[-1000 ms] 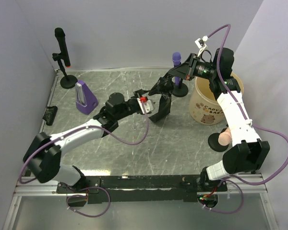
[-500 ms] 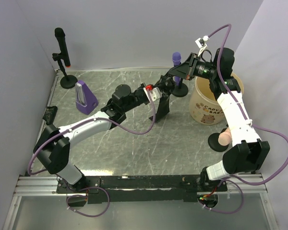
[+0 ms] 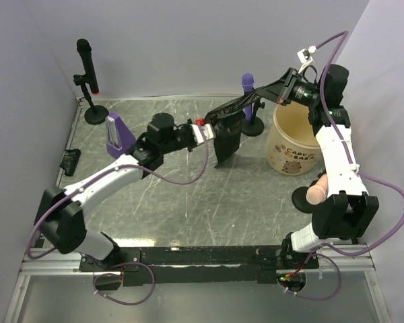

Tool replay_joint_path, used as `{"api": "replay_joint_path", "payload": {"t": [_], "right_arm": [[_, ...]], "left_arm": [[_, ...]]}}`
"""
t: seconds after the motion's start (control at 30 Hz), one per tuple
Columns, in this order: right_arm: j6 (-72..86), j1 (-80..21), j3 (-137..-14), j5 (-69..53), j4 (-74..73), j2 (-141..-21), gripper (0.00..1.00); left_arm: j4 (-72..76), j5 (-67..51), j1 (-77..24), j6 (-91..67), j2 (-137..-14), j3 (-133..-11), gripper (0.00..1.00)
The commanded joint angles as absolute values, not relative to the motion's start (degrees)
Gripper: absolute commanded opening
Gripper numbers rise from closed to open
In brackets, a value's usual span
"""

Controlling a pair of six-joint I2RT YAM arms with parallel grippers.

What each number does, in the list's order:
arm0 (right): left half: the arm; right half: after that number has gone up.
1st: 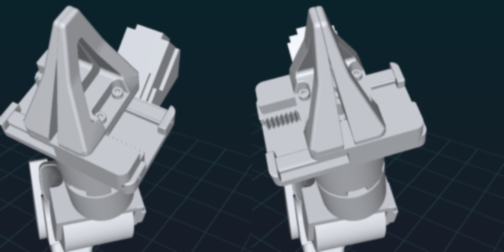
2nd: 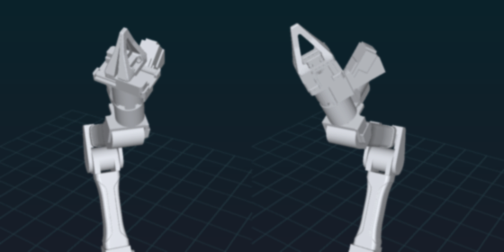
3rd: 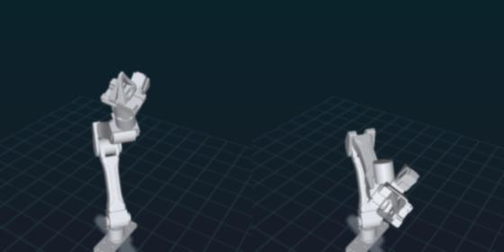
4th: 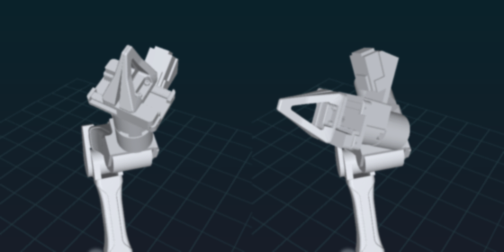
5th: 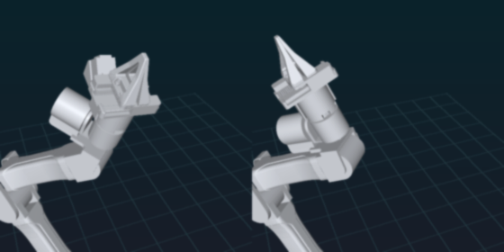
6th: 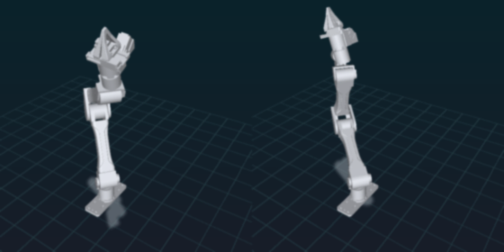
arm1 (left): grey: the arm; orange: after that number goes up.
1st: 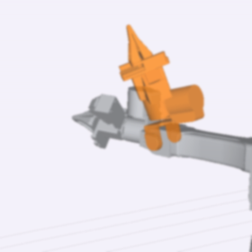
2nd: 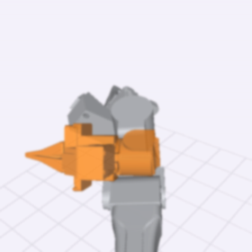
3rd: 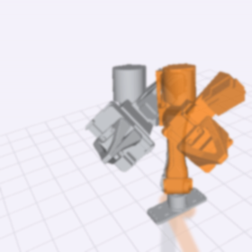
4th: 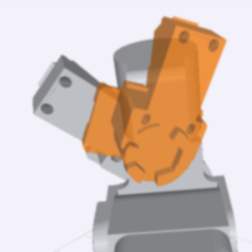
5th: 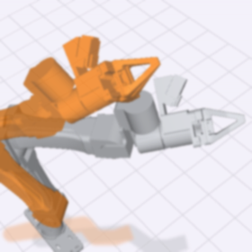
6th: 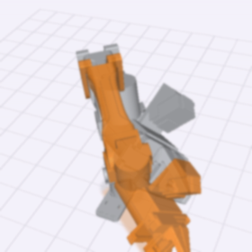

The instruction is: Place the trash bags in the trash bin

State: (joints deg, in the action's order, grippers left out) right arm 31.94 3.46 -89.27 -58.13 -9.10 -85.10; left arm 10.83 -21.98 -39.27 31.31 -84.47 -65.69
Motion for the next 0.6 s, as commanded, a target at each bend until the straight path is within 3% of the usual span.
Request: {"api": "replay_joint_path", "payload": {"t": [0.0, 0.33, 0.57], "right_arm": [[32.17, 4.48, -91.93, -58.18, -5.36, -85.60, 0.00], [19.78, 4.75, -91.32, -54.41, -11.78, -84.90, 0.00], [15.30, 4.75, -92.19, -52.12, -13.97, -84.90, 0.00]], "left_arm": [[2.92, -27.24, -37.88, 35.23, -77.53, -65.22, 0.01], [-27.31, -38.49, -33.49, 49.56, -72.25, -71.36, 0.01], [-33.83, -38.06, -31.64, 55.45, -69.09, -70.75, 0.01]]}}
